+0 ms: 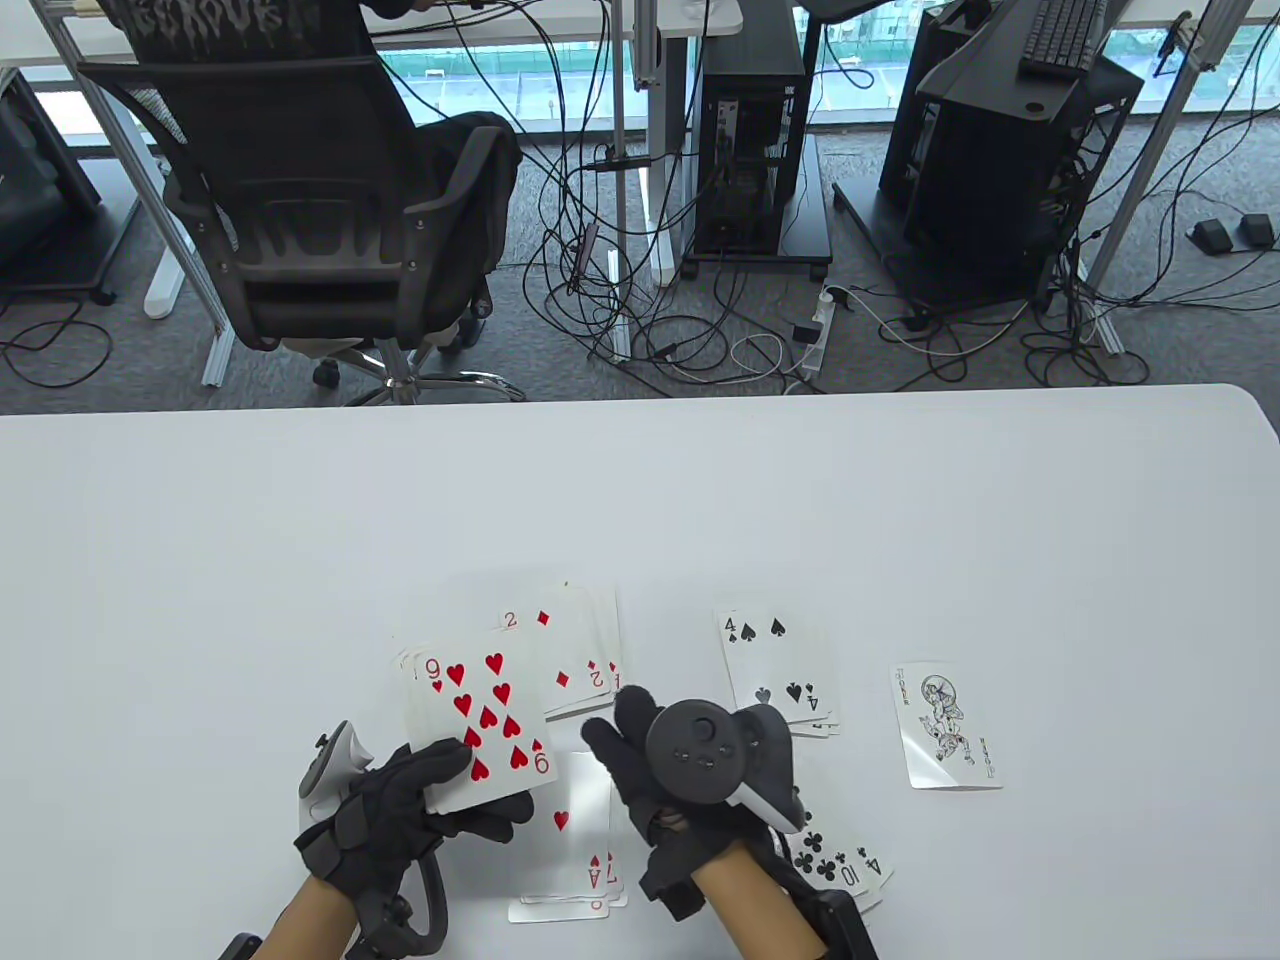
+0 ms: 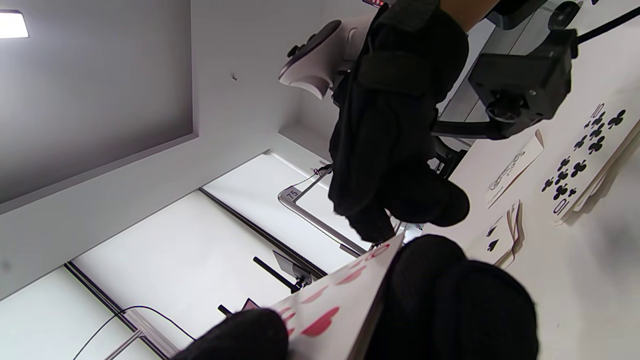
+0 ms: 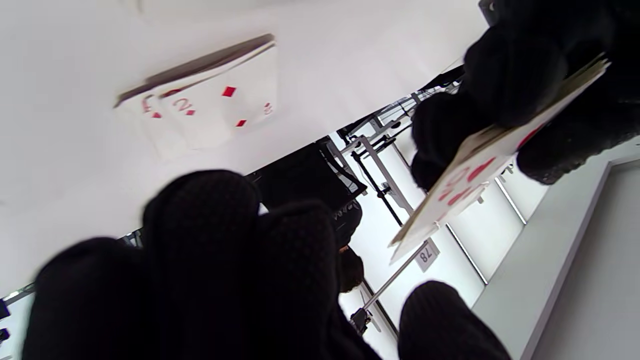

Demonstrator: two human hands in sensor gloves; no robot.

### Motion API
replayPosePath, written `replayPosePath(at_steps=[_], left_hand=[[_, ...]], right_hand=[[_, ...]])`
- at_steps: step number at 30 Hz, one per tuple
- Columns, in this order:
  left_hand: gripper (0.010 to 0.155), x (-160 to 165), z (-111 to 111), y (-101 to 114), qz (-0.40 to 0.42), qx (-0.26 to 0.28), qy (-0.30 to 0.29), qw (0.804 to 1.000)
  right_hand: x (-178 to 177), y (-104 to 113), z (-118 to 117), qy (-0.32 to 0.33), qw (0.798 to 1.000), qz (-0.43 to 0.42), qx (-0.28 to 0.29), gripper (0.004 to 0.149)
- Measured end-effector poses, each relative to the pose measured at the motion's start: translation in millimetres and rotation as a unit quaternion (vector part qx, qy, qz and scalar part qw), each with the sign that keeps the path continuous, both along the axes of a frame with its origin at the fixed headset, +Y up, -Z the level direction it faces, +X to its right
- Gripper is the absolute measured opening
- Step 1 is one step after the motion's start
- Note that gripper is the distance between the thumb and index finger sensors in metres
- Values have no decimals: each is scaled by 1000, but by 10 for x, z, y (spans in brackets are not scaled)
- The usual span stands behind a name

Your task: Playing card suit sorting

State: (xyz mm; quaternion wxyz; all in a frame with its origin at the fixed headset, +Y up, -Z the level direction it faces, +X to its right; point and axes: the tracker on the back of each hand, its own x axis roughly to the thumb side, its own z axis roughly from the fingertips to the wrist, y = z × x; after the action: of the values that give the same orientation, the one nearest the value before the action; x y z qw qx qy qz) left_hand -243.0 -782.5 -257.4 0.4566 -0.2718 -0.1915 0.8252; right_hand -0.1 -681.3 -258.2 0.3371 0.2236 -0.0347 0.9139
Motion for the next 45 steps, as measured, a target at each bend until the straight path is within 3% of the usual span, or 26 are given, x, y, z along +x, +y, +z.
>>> replayPosePath(at_steps=[9, 12, 19, 24, 31, 37, 41, 45], left_hand=[[49, -2, 0, -4, 0, 2, -4, 1000], [49, -4, 2, -12, -2, 1, -6, 1000], [48, 25, -2, -22, 11, 4, -15, 1000], [49, 24, -7, -24, 11, 6, -14, 1000], [49, 14, -16, -18, 18, 6, -7, 1000], [48, 14, -15, -15, 21, 4, -4, 1000], [48, 13, -14, -12, 23, 3, -3, 1000], [48, 11, -12, -19, 22, 0, -2, 1000]], right_hand=[[-328, -177, 16, 22, 999, -29, 4, 72], [-340, -202, 33, 6, 999, -28, 33, 67], [-262, -249, 11, 1, 992, -123, 11, 42], [-225, -274, -9, -12, 991, -132, 15, 40], [27, -280, -72, -60, 985, -163, 18, 40], [479, -372, -91, -128, 964, -230, -31, 41], [684, -493, -61, -154, 975, -157, -37, 44], [560, -633, 6, -102, 984, -102, -103, 52]])
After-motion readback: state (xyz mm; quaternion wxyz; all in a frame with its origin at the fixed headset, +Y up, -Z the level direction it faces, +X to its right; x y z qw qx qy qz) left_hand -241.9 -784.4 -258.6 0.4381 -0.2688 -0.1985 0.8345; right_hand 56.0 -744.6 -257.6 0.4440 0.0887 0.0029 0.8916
